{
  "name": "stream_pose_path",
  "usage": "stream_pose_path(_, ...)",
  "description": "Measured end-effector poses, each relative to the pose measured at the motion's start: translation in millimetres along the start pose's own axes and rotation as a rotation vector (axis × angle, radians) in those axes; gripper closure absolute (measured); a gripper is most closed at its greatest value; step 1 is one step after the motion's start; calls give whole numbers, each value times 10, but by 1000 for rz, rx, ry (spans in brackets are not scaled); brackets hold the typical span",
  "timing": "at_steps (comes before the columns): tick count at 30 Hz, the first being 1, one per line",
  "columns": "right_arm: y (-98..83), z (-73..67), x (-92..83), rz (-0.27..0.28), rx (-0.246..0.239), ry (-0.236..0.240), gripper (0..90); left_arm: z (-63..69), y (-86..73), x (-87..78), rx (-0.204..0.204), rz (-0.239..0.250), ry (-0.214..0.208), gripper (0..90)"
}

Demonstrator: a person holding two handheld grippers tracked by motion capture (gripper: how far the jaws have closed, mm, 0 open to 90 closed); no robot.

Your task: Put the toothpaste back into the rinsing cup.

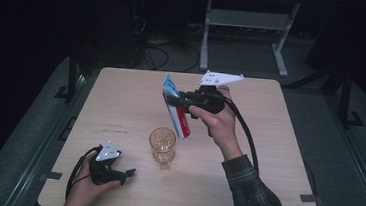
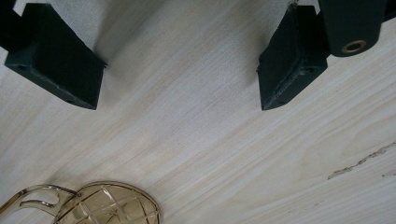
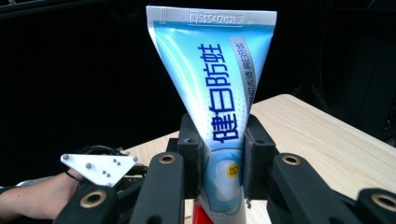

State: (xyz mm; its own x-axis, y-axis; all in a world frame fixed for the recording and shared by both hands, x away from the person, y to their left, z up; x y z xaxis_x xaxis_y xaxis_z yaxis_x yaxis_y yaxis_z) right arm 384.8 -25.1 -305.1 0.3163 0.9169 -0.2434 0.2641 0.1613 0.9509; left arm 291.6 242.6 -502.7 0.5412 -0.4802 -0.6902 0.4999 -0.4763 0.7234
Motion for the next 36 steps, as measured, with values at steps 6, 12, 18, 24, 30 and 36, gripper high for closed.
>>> stream_pose_path(6, 20, -32, 121, 0, -2, 14, 727, 1, 0, 1, 0, 1, -1, 131)
stream_pose_path(12, 41, -56, 237, -12, -5, 26, 726, 0, 0, 1, 1, 0, -2, 131)
stream_pose_path(18, 71, -90, 352, -21, -17, 31, 726, 2, -1, 0, 2, 0, -3, 131)
stream_pose_path(24, 19, -87, 465, -35, -19, 35, 726, 4, -1, 1, 4, 0, -5, 131)
stream_pose_path(30, -64, -62, 535, -46, -14, 40, 725, 4, -1, 0, 5, 0, -6, 132)
stream_pose_path(36, -170, -52, 591, -61, -8, 51, 725, 5, -1, 0, 4, 0, -6, 132)
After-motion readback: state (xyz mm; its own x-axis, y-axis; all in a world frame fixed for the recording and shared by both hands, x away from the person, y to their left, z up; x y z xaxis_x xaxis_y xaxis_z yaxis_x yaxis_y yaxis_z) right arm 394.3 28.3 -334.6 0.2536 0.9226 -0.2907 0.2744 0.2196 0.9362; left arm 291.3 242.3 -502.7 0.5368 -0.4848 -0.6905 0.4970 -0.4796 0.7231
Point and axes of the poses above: each handheld gripper's, and its own axes: x roughly forward along the jaws, y roughly out of its top, z roughly to its right, the point moved 4 cm from there along x, roughly forward along the jaws, and after that the axes turned 1 degree about y, right-handed, at the moved point
